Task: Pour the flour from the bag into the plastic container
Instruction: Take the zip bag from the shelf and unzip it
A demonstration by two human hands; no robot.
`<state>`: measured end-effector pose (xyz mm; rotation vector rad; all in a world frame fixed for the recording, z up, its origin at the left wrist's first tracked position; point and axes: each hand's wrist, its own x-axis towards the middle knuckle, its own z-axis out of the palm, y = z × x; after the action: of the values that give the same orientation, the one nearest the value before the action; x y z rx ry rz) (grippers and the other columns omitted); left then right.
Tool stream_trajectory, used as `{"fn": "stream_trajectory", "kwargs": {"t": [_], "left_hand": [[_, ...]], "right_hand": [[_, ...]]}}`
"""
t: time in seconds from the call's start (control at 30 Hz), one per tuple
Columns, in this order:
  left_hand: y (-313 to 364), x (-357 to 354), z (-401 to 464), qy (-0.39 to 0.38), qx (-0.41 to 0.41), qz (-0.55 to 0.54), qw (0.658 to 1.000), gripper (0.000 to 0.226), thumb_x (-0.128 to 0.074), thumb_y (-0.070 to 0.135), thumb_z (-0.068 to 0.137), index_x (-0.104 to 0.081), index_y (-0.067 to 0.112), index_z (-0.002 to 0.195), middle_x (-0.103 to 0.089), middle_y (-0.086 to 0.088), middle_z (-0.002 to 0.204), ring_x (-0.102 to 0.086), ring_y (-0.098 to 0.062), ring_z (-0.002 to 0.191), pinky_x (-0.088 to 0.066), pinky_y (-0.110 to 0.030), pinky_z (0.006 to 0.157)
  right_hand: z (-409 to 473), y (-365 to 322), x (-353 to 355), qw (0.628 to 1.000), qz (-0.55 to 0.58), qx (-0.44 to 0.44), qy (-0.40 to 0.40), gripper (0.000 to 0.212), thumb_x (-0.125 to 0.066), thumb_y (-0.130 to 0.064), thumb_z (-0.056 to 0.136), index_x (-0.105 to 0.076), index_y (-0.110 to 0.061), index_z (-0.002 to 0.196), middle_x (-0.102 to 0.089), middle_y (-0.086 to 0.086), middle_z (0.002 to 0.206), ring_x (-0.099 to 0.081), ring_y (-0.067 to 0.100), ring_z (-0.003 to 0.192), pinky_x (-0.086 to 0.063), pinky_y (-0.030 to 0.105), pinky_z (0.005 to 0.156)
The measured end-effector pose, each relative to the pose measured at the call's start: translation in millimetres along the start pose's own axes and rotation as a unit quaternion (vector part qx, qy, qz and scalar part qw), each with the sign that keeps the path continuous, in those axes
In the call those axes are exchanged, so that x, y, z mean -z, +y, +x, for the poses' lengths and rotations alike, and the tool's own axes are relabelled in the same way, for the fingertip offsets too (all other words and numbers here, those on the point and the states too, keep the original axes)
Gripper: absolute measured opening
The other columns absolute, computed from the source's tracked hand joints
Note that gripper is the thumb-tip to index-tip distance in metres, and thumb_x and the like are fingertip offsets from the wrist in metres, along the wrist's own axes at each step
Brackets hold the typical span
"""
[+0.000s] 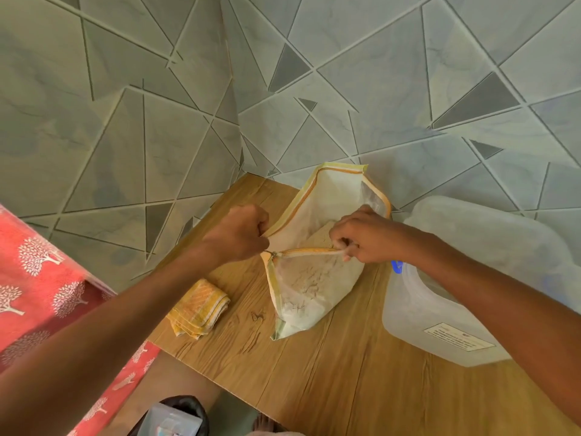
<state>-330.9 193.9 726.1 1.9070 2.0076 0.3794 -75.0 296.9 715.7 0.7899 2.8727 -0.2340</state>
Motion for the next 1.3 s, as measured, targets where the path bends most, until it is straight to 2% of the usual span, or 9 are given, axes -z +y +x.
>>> {"fn": "stream_trajectory", "kwargs": {"t": [0.13, 0.27, 0.33, 0.43, 0.6, 0.8, 0.93, 1.1, 1.3], "left_hand": [[13, -2, 0, -0.018, -0.027, 0.030, 0.999, 0.016, -0.068, 0.005, 0.083, -0.067, 0.017, 0.093, -0.050, 0.012, 0.069, -0.050, -0.014, 0.071, -0.040, -0.029, 0.061], [19, -4, 1, -0.052, -0.065, 0.019, 0.996, 0.023, -0.070, 0.007, 0.085, -0.074, 0.023, 0.100, -0.064, 0.013, 0.099, -0.060, -0.007, 0.093, -0.044, -0.016, 0.070], [18, -5, -4, -0.054, -0.084, 0.008, 0.995, 0.021, -0.070, 0.009, 0.086, -0.076, 0.022, 0.101, -0.069, 0.011, 0.109, -0.063, -0.006, 0.098, -0.050, -0.018, 0.078], [18, -10, -10, -0.065, -0.098, -0.032, 0.993, 0.021, -0.069, 0.007, 0.089, -0.079, 0.020, 0.101, -0.075, 0.011, 0.104, -0.067, -0.002, 0.094, -0.055, -0.018, 0.081], [13, -21, -14, -0.048, -0.087, -0.055, 0.993, 0.021, -0.069, 0.007, 0.089, -0.080, 0.024, 0.094, -0.075, 0.014, 0.096, -0.066, -0.004, 0.095, -0.058, -0.033, 0.088], [19, -31, -34, 0.053, -0.058, -0.127, 0.989, 0.014, -0.073, 0.021, 0.091, -0.074, 0.025, 0.104, -0.072, 0.016, 0.096, -0.066, -0.001, 0.090, -0.053, -0.022, 0.078], [17, -53, -58, 0.113, -0.003, -0.094, 0.989, 0.049, -0.086, 0.035, 0.077, -0.058, 0.025, 0.116, -0.052, 0.011, 0.102, -0.056, -0.001, 0.083, -0.046, -0.012, 0.068], [7, -66, -78, 0.185, 0.018, -0.126, 0.974, 0.022, -0.085, 0.017, 0.082, -0.063, 0.021, 0.084, -0.053, 0.018, 0.073, -0.055, -0.003, 0.062, -0.044, -0.015, 0.052], [0, -71, -88, 0.210, -0.003, -0.156, 0.965, 0.015, -0.085, 0.017, 0.081, -0.071, 0.016, 0.087, -0.059, 0.012, 0.074, -0.060, -0.008, 0.069, -0.045, -0.010, 0.055]], "right_hand": [[1, -1, 5, 0.999, 0.034, 0.018, 0.036, 0.045, -0.067, 0.003, 0.074, -0.035, -0.026, 0.063, -0.047, -0.010, 0.065, -0.052, 0.008, 0.070, -0.038, 0.030, 0.085], [8, 2, 7, 0.995, 0.091, 0.003, 0.043, 0.033, -0.068, 0.005, 0.080, -0.048, -0.019, 0.072, -0.055, -0.006, 0.073, -0.065, 0.004, 0.073, -0.058, 0.042, 0.066], [11, 0, 5, 0.996, 0.077, -0.002, 0.049, 0.035, -0.068, 0.005, 0.081, -0.056, -0.024, 0.095, -0.055, -0.008, 0.076, -0.065, 0.010, 0.074, -0.059, 0.041, 0.068], [19, -4, 5, 0.996, 0.077, 0.000, 0.038, 0.073, -0.066, 0.002, 0.083, -0.042, -0.042, 0.136, -0.051, -0.014, 0.080, -0.060, 0.013, 0.077, -0.059, 0.038, 0.073], [43, -11, 2, 1.000, -0.019, 0.007, 0.001, 0.070, -0.060, -0.009, 0.094, -0.036, -0.051, 0.145, -0.053, -0.010, 0.110, -0.054, 0.025, 0.113, -0.045, 0.038, 0.096], [56, -13, 1, 0.994, -0.100, 0.041, 0.031, 0.028, -0.066, -0.005, 0.087, -0.070, -0.021, 0.109, -0.041, -0.008, 0.097, -0.049, 0.020, 0.115, -0.023, 0.032, 0.084], [55, -4, -6, 0.992, -0.077, 0.053, 0.082, 0.017, -0.071, -0.008, 0.085, -0.074, -0.019, 0.097, -0.041, -0.006, 0.094, -0.047, 0.020, 0.105, -0.028, 0.033, 0.079], [55, 6, -11, 0.984, -0.094, 0.071, 0.133, 0.009, -0.077, -0.021, 0.082, -0.071, -0.018, 0.077, -0.043, -0.003, 0.110, -0.041, 0.022, 0.108, -0.038, 0.039, 0.080], [57, 12, -8, 0.986, -0.065, 0.091, 0.122, 0.009, -0.082, -0.024, 0.075, -0.076, -0.023, 0.082, -0.055, -0.010, 0.122, -0.038, 0.014, 0.124, -0.026, 0.041, 0.088]]}}
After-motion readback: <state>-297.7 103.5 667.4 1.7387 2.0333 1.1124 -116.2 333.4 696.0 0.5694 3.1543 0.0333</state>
